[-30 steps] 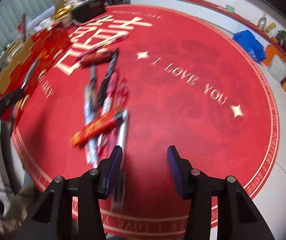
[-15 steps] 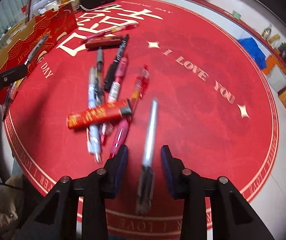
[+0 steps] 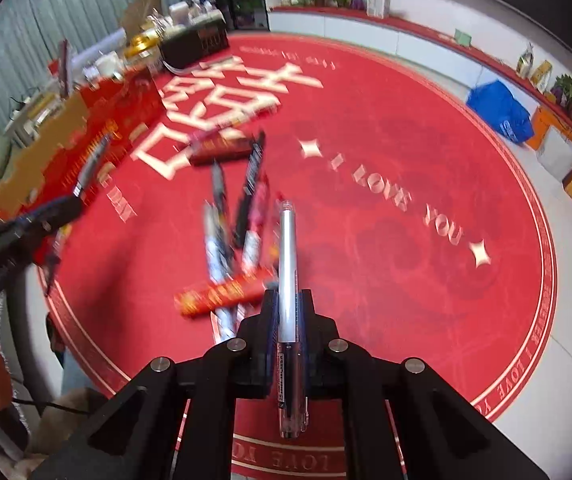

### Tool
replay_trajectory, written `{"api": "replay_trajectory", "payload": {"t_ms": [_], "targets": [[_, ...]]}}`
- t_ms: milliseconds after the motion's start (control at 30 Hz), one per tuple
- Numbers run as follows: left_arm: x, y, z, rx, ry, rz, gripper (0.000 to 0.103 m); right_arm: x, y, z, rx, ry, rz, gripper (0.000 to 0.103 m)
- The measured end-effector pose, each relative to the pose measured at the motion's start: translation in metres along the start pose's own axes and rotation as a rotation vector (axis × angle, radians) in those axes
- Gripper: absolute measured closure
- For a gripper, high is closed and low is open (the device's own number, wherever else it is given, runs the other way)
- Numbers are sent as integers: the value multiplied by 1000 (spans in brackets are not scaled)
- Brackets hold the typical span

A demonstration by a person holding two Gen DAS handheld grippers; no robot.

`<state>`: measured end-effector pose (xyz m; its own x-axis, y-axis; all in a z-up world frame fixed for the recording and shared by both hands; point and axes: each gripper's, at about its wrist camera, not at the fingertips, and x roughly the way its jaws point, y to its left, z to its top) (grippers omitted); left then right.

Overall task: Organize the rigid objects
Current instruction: 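Grasp the silver pen with the right tool, then carry the grey-capped pen and the silver pen over the cardboard box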

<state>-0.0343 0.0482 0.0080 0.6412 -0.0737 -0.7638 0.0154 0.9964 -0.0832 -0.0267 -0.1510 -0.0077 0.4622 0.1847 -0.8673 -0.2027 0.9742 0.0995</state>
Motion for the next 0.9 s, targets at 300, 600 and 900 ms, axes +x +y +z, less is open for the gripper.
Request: {"api": "replay_trajectory", "payload": {"t_ms": [300, 600, 900], "targets": [[-23, 29, 16, -51, -64, 58, 93, -12, 60, 44, -99, -87, 90, 93], [-46, 93, 33, -156, -126, 167, 93, -17, 143, 90, -216, -144, 224, 93], [-60, 165, 44, -257, -163, 304, 93, -5, 216, 120, -309, -147, 305, 93]]}}
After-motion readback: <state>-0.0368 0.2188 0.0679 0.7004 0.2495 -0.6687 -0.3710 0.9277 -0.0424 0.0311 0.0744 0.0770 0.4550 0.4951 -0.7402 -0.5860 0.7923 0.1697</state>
